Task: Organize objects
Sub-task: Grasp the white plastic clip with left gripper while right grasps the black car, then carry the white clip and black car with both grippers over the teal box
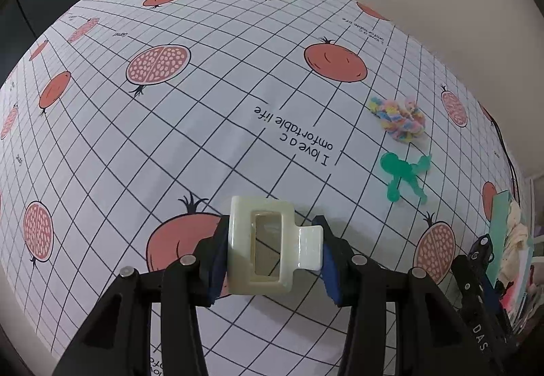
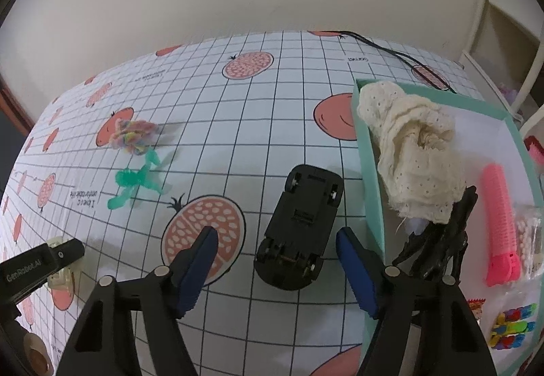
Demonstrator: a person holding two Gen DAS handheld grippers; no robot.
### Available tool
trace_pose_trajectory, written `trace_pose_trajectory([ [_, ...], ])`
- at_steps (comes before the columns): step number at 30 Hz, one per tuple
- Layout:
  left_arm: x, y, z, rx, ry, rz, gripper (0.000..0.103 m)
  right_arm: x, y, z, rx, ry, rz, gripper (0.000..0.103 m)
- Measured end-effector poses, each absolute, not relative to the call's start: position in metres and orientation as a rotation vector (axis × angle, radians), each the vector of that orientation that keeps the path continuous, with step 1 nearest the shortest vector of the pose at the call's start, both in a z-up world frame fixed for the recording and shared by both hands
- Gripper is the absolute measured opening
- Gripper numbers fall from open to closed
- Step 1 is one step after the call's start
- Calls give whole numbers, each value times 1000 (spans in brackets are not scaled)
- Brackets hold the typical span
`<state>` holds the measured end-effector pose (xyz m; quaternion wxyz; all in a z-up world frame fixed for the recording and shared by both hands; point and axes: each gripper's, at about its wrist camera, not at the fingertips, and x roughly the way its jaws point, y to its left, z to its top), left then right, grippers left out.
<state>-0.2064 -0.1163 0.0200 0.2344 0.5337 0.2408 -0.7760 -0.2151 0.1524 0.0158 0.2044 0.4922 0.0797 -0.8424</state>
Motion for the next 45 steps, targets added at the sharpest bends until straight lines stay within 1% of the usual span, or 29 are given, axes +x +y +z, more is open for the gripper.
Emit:
trace_pose_trajectory([
  [2, -210, -116, 19, 1467, 652, -2134, 48, -217, 152, 15, 1375, 216, -2356, 71],
  [7, -219, -115, 16, 1464, 646, -2141, 48, -220, 151, 11, 1382, 211, -2375, 56],
  [12, -222, -116, 15, 1464, 644, -2148, 48, -221, 154, 11, 1377, 201, -2395, 47],
  [16, -223, -117, 15, 1463, 642, -2149, 48, -222, 156, 11, 1376, 203, -2405, 37],
  [22, -238, -121, 6, 1469, 634, -2154, 48, -223, 158, 11, 1375, 204, -2399, 37],
  [23, -226, -118, 14, 1470, 633, -2157, 48, -223, 158, 11, 1376, 203, -2397, 37],
  [30, -226, -120, 19, 1464, 643, -2167, 48, -224, 159, 15, 1371, 181, -2370, 36],
  [38, -230, -111, 37, 1423, 607, -2211, 48, -220, 163, 32, 1323, 138, -2358, 36],
  [45, -227, -91, 70, 1352, 589, -2318, 48, -217, 174, 62, 1209, 106, -2375, 36],
])
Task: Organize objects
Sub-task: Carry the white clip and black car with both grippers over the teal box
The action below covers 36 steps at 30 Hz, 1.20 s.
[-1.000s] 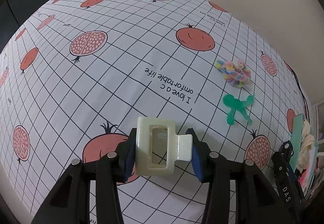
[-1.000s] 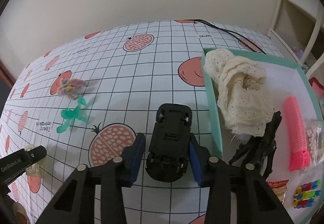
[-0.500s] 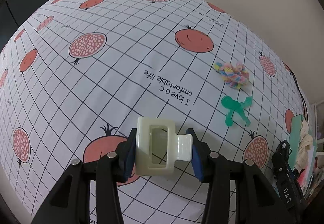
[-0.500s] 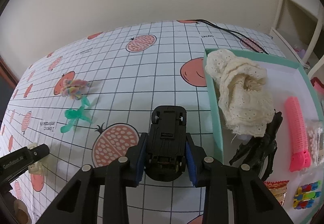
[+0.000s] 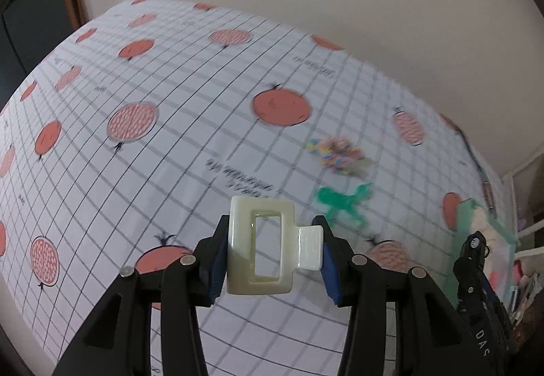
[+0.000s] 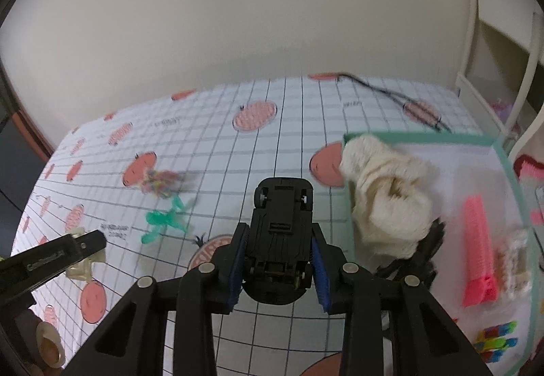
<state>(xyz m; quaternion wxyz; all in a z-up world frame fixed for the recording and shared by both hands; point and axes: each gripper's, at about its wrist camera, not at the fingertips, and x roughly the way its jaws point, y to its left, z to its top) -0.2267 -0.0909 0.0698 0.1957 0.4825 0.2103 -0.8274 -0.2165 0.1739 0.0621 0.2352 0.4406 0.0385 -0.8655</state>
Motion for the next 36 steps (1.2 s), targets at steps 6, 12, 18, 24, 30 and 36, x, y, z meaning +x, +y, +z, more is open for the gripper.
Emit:
trace_pose_trajectory([
  [6, -230, -64, 91, 1320, 552, -2405, 48, -219, 195, 81, 1149, 71, -2414, 36],
  [12, -235, -37, 109, 1288, 517, -2484, 48, -224, 221, 92, 1128, 35, -2456, 36],
  [18, -239, -5, 123, 1284, 477, -2570, 48, -230, 256, 102, 1113, -12, -2502, 36],
  [24, -244, 31, 134, 1280, 445, -2662, 49, -234, 289, 109, 1089, -35, -2548, 36],
  [30, -251, 65, 139, 1284, 422, -2744, 49, -238, 322, 114, 1083, -64, -2594, 36],
  [36, -256, 98, 143, 1284, 379, -2833, 48, -242, 351, 115, 1086, -135, -2633, 36],
])
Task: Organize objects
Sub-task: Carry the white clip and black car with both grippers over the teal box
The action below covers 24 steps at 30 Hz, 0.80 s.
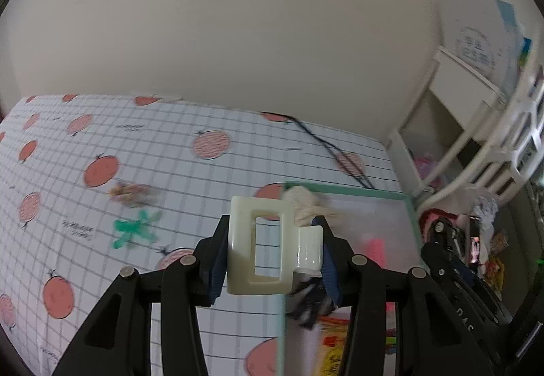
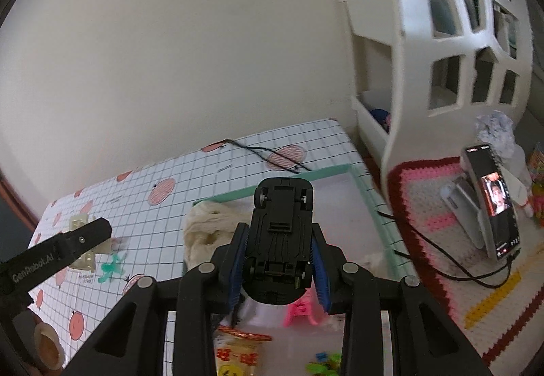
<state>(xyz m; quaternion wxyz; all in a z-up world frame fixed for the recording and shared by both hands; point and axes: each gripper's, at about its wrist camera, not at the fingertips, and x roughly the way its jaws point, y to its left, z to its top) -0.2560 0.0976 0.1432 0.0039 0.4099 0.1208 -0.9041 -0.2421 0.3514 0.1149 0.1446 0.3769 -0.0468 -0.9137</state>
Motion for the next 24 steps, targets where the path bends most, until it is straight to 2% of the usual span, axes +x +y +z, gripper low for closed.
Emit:
trace_pose_trajectory([
  [10, -270, 138, 132, 1346, 346, -2905, 49, -251, 380, 111, 1104, -232, -2671, 36],
  [24, -293, 175, 82, 1553, 283, -2903, 49, -282, 384, 72, 1220, -195, -2670, 37],
])
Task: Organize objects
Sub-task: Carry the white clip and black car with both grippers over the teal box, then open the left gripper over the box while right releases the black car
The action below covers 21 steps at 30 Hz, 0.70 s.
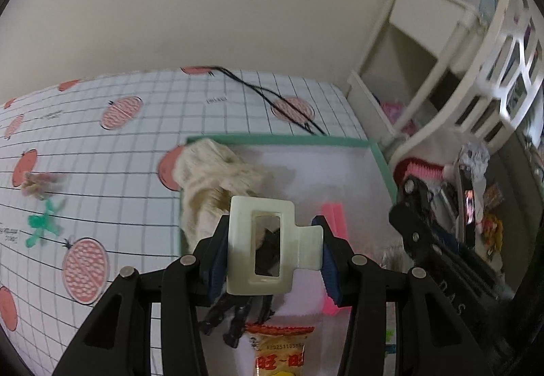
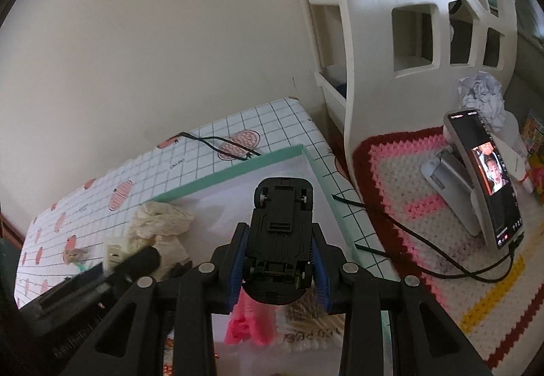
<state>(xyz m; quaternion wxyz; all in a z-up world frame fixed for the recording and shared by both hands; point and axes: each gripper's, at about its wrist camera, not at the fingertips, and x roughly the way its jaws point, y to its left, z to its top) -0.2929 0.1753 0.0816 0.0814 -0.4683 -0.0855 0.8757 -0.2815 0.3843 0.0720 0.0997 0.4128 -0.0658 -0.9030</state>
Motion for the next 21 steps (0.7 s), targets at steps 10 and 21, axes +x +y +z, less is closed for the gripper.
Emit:
trace_pose_trajectory([
  [10, -298, 186, 64, -1457, -157, 2592, 49, -289, 381, 49, 1283, -162, -2663, 37],
  [21, -300, 181, 61, -1502, -146, 2576, 49, -285, 375, 36, 1323, -137, -2645, 37],
])
